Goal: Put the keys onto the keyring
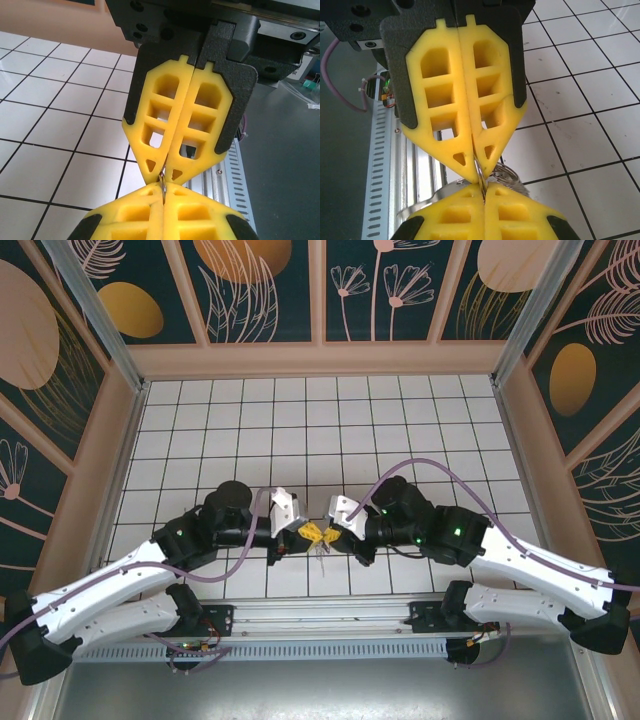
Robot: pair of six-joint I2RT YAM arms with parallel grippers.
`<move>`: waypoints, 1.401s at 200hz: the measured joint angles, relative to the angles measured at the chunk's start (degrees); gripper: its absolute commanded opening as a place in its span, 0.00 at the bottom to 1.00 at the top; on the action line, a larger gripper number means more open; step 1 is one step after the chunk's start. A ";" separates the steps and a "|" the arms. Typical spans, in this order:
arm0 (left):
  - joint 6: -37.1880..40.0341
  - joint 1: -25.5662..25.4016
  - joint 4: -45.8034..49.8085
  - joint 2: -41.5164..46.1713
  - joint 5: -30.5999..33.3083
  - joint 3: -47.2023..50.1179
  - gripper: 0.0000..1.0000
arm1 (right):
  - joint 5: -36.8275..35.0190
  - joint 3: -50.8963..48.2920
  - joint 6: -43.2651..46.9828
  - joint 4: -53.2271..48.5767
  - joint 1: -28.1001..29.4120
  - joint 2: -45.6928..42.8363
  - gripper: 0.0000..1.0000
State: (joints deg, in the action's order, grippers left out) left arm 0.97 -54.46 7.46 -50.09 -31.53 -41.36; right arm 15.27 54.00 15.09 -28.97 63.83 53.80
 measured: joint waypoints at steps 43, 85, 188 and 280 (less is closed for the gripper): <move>-4.09 0.00 -8.79 4.11 -1.14 5.79 0.00 | 2.67 -0.52 -0.68 2.29 0.00 -0.20 0.18; -9.31 0.02 -18.75 6.58 -2.54 11.78 0.00 | 4.94 -3.41 -1.95 6.32 0.02 -1.79 0.19; -16.59 0.02 -35.41 8.85 -2.84 17.70 0.00 | 7.89 -6.34 -2.93 14.14 0.02 -4.61 0.07; -12.74 -0.35 -27.15 6.93 -1.42 12.98 0.04 | 5.33 -7.98 -3.19 14.23 0.28 -7.32 0.00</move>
State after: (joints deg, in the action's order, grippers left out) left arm -11.77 -54.81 -19.68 -43.16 -32.95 -28.38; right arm 20.60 46.02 11.90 -14.74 64.12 46.48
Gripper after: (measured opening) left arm 0.063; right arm 0.046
